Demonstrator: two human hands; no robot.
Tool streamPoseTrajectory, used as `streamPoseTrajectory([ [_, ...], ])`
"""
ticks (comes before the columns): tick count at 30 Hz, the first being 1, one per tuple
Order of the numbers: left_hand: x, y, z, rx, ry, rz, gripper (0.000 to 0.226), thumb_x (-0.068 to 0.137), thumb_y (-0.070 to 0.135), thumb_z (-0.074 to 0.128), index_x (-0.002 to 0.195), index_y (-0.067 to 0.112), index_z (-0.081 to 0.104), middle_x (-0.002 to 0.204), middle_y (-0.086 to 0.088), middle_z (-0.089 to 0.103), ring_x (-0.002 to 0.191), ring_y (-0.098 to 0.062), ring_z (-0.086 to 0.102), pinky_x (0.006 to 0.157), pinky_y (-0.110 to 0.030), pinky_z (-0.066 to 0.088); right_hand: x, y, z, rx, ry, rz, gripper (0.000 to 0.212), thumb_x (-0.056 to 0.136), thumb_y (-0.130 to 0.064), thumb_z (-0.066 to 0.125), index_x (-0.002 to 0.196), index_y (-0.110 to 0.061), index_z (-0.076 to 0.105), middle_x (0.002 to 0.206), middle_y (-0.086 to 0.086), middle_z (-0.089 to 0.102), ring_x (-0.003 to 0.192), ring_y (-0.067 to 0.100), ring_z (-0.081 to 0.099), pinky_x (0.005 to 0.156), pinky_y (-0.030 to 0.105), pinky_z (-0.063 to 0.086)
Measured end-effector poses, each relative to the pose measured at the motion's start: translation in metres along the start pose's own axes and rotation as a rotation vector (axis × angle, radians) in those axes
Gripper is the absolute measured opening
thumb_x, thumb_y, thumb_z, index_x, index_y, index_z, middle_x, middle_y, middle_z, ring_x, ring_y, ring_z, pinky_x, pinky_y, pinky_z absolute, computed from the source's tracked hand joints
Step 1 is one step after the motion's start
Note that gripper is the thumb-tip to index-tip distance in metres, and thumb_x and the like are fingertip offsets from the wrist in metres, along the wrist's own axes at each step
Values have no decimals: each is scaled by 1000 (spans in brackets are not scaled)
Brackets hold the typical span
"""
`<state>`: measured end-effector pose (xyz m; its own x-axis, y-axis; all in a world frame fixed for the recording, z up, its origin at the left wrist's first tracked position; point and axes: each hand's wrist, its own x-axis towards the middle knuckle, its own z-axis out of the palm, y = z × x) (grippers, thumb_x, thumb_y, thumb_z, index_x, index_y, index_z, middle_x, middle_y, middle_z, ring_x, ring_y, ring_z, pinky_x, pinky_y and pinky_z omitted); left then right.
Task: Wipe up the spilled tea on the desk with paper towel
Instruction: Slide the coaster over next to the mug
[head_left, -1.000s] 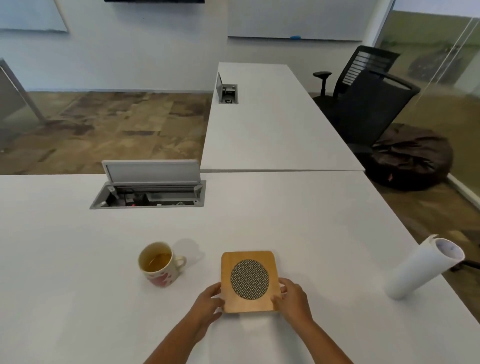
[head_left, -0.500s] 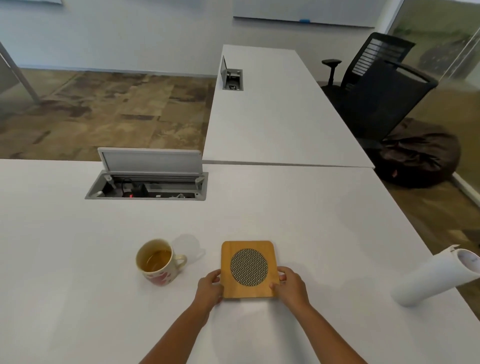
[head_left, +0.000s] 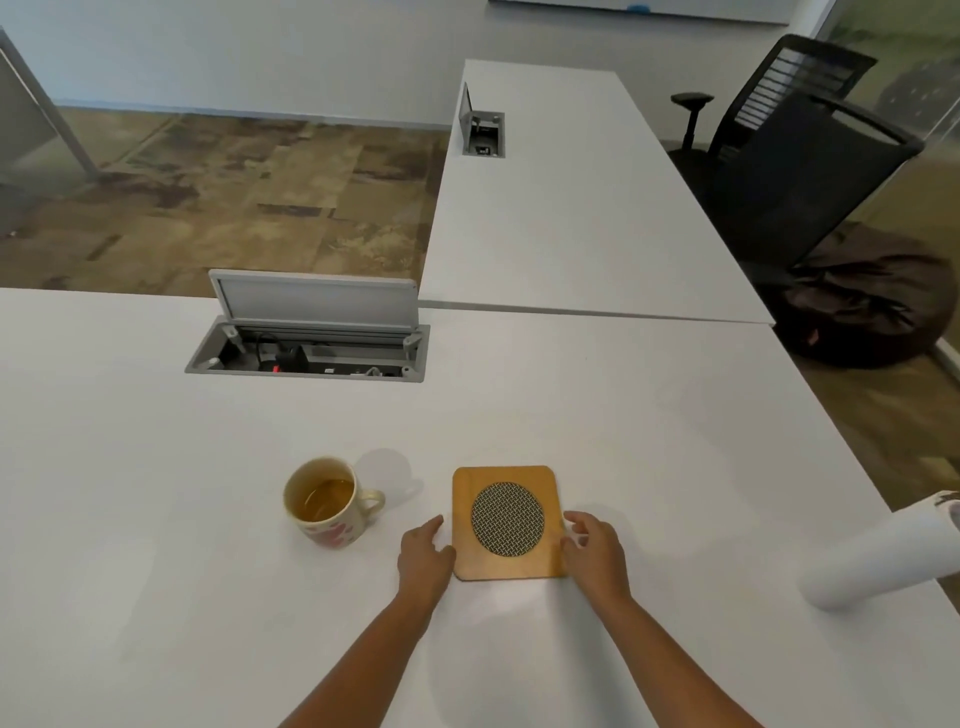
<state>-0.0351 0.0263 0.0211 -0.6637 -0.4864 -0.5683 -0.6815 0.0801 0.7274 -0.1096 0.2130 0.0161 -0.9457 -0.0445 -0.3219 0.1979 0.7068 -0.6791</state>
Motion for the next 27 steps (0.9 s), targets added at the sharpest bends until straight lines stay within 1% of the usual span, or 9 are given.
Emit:
streamPoseTrajectory([
  [3,-8,-11,-9,-31,130,-5,44,89,1,44,131,10,50,137,-13,47,123,-28,47,107,-41,39,-2,-9,2,50,38,-39,24,88,-12,57,111,-15,62,113,10,56,97,18,56,83,26,45],
  [7,-19,-30,-32,-146,255,-98,38,91,1,41,126,6,52,131,-14,53,118,-31,51,100,-41,42,-5,-25,12,91,-9,-83,21,90,-13,54,109,-16,62,113,8,56,92,15,56,81,24,44],
  [9,-23,-37,-45,-238,332,-141,38,90,1,44,128,5,48,130,-15,53,116,-33,51,97,-41,44,-9,-35,23,102,-49,-111,20,91,-17,53,110,-17,62,113,5,57,92,13,55,77,19,42],
  [13,-24,-44,-70,-449,450,-176,54,89,-1,49,138,8,29,138,-15,44,121,-33,46,99,-43,41,-19,-61,49,176,-153,-148,22,94,-22,51,111,-15,62,110,-1,59,96,11,56,68,8,38],
  [16,-22,-42,-86,-560,454,-130,53,93,7,43,142,13,25,144,-10,38,125,-31,43,102,-42,39,-28,-84,69,225,-276,-153,26,97,-19,41,117,-13,58,107,-1,57,101,11,54,81,19,39],
  [18,-18,-38,-98,-652,451,-116,47,96,13,36,142,14,26,146,-8,36,128,-29,41,105,-42,36,-34,-99,84,336,-394,-86,29,100,-15,33,119,-13,55,112,4,55,97,14,55,86,26,42],
  [21,-10,-28,-110,-792,415,-99,42,100,24,27,141,17,30,147,-6,36,133,-26,37,109,-45,33,-41,-118,102,467,-525,9,31,100,-16,30,124,-18,49,118,1,50,100,16,55,95,30,43],
  [24,-5,-19,-120,-887,354,-83,42,99,30,25,137,20,38,143,-1,43,133,-20,38,109,-46,30,-37,-131,120,479,-539,18,33,100,-31,33,130,-25,44,131,-2,47,116,16,52,107,35,38],
  [27,1,-13,-128,-892,283,-63,42,96,37,27,129,25,49,134,7,51,129,-14,41,110,-49,26,-31,-145,129,435,-564,45,49,96,-50,28,137,-26,37,142,-3,40,131,18,39,113,40,29],
])
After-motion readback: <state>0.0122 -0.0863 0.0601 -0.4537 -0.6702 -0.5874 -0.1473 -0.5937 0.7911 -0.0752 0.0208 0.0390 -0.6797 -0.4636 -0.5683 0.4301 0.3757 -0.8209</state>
